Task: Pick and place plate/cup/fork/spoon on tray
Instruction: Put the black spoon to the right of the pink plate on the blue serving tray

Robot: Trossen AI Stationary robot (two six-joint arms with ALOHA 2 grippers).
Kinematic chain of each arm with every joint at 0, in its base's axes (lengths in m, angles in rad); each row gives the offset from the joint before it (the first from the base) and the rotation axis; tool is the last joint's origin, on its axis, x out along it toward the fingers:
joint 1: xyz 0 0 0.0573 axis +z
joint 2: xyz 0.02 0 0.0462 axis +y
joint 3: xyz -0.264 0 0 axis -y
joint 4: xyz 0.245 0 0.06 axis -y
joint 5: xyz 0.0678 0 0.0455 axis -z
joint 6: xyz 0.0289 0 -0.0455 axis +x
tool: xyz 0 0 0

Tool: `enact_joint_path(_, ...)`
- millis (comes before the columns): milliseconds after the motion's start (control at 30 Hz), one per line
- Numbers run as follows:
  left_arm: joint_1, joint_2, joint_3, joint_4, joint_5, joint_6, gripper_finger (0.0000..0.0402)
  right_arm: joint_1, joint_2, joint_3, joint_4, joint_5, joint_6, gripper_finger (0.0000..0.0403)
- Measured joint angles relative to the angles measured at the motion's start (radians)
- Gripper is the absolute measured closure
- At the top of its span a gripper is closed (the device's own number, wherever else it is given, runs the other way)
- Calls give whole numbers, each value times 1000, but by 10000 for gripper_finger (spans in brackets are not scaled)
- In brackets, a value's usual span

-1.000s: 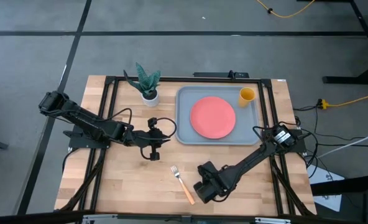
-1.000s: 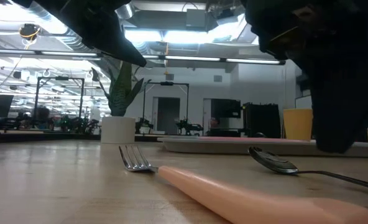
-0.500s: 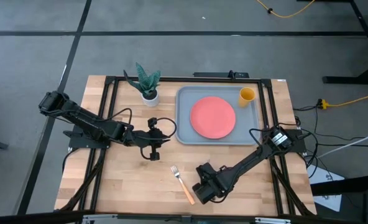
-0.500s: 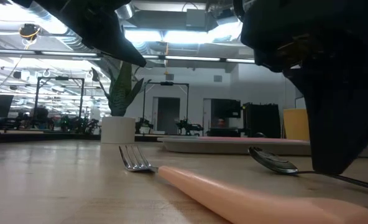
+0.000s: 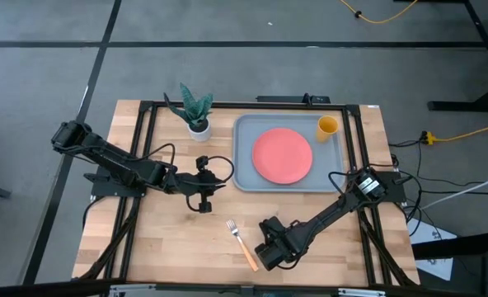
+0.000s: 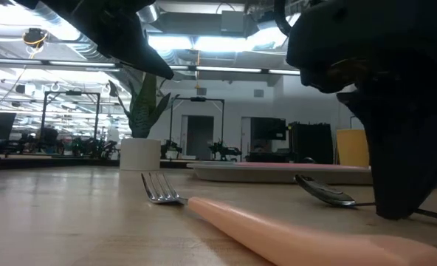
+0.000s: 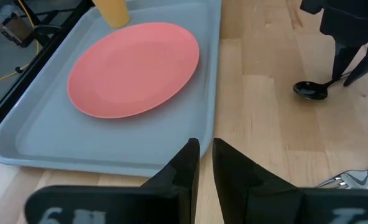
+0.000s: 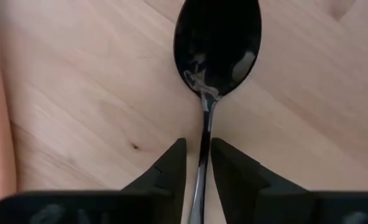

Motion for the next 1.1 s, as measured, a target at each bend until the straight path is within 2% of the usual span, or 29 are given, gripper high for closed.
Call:
enact_joint_path(200,0,0,0,0,0,0,363,0,2,-2,-13,-1,-32,390)
enact_joint_path(500,0,0,0,0,0,0,363,-20,-32,-7,-40,-16,-133,399)
enact_joint_path(633,0,0,0,0,0,0,363,-27,-122,-7,-151,73,-192,400)
enact_joint_path(733,0,0,0,0,0,0,363,-27,-197,-7,-347,115,-158,401)
enact_joint_path(900,0,0,0,0,0,0,363,-27,-319,-8,-637,190,2,401)
enact_joint_path(1000,0,0,0,0,0,0,363,-38,-379,-53,-667,242,67,401)
enact_joint_path(1100,0,0,0,0,0,0,363,-76,-462,-158,-617,280,70,401)
